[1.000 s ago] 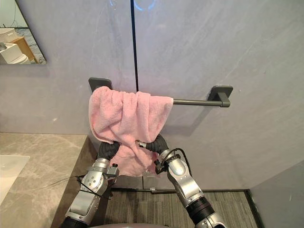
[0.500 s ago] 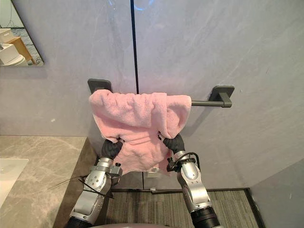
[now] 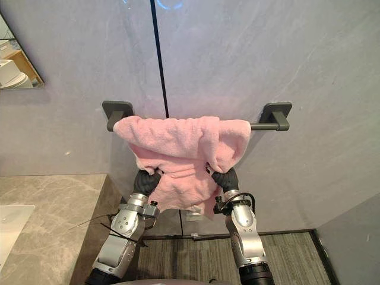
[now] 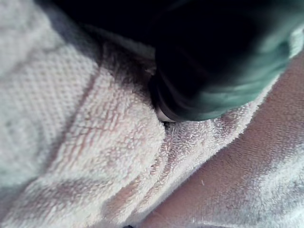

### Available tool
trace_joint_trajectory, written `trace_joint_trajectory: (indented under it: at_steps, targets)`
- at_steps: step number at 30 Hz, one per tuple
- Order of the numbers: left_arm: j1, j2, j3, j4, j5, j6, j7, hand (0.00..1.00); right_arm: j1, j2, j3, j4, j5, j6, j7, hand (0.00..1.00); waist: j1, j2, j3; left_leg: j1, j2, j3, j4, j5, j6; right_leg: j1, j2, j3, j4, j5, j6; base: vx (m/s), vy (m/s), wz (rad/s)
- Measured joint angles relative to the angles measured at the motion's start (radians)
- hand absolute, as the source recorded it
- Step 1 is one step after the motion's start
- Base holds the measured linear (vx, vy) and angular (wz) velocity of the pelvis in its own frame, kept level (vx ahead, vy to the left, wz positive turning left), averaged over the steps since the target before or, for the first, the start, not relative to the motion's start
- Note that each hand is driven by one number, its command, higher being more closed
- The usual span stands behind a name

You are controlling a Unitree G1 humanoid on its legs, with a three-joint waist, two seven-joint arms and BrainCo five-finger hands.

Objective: Organize washtable

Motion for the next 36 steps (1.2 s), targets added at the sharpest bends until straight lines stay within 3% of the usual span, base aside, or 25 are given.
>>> trace_joint_trajectory:
  at_steps: [7,20,21,22,36]
  targets:
    - [-0.020,-0.006,-0.011,0.000,0.000,0.011,-0.004,1.00,0.000,0.004,-0.020,0.000,0.000,-0.020,-0.003,1.00,-0.024,0.005,-0.001,-0.005,0.001,0.004,0.000,-0.002,0.002,-0.001,0.002,0.003,-0.002,0.000,0.000,0.00,-0.001,-0.01]
    - [-0.033,-0.009,-0.029,0.078,-0.006,0.017,-0.004,1.00,0.012,0.003,-0.041,0.018,-0.015,-0.023,-0.015,1.00,-0.025,0.019,-0.003,-0.011,0.003,0.017,0.002,-0.008,0.004,-0.013,0.000,0.019,-0.002,0.000,0.000,-0.01,-0.003,-0.03]
    - [-0.033,-0.012,-0.029,0.091,-0.008,0.018,-0.004,1.00,0.012,0.003,-0.041,0.018,-0.018,-0.025,-0.020,0.00,-0.025,0.019,-0.003,-0.011,0.003,0.017,0.002,-0.008,0.004,-0.013,0.000,0.019,-0.002,0.000,0.000,0.00,0.000,0.00]
    - [-0.032,-0.015,-0.028,0.099,-0.017,0.019,-0.004,0.00,0.012,0.003,-0.043,0.021,-0.024,-0.026,-0.024,0.00,-0.025,0.019,-0.003,-0.011,0.003,0.017,0.002,-0.008,0.004,-0.012,0.000,0.019,-0.002,0.000,0.000,0.00,0.000,0.00]
    - [0.028,-0.015,0.028,0.140,-0.058,0.019,0.025,0.00,0.056,0.003,-0.152,0.068,-0.056,-0.033,-0.112,0.00,-0.022,0.011,-0.008,-0.005,0.004,0.017,-0.001,-0.008,0.004,-0.013,-0.003,0.021,-0.002,0.000,0.000,-0.01,-0.005,0.00]
